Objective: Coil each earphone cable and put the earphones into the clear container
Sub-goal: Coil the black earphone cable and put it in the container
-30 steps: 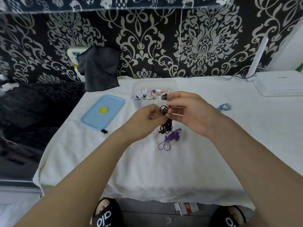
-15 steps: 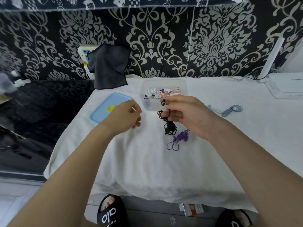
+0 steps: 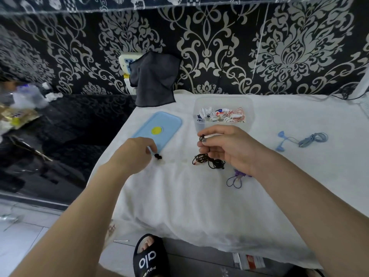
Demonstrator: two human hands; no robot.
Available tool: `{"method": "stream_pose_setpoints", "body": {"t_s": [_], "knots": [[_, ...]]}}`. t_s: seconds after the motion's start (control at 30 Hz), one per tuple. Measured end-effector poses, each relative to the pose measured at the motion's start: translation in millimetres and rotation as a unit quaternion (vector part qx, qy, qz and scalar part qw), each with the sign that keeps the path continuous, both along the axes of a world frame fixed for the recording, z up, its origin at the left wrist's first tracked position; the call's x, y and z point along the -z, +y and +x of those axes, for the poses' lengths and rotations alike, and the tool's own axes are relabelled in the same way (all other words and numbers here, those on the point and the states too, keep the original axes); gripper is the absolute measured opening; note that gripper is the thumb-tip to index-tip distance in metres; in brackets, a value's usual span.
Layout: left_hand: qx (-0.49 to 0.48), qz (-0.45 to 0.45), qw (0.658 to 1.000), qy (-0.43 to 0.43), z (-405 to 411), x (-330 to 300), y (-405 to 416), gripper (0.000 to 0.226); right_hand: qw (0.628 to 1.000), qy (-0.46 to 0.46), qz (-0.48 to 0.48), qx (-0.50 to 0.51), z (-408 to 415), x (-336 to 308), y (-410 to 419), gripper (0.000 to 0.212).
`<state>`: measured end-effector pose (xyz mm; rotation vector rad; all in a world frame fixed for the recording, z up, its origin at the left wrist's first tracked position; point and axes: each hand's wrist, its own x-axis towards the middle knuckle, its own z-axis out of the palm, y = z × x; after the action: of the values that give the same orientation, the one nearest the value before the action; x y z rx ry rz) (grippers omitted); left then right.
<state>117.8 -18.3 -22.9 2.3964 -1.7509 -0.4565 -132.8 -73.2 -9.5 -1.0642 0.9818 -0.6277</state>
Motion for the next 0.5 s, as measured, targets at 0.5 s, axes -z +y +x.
{"method": "stream_pose_setpoints", "body": {"t_s": [0.5], "knots": [[0.06,-0.02,0.998,0.027,2.4,19.7,-4.0,0.01,1.0,0.01,-0.002,-0.007,26.4,-0.5,5.3,0.015]]}}
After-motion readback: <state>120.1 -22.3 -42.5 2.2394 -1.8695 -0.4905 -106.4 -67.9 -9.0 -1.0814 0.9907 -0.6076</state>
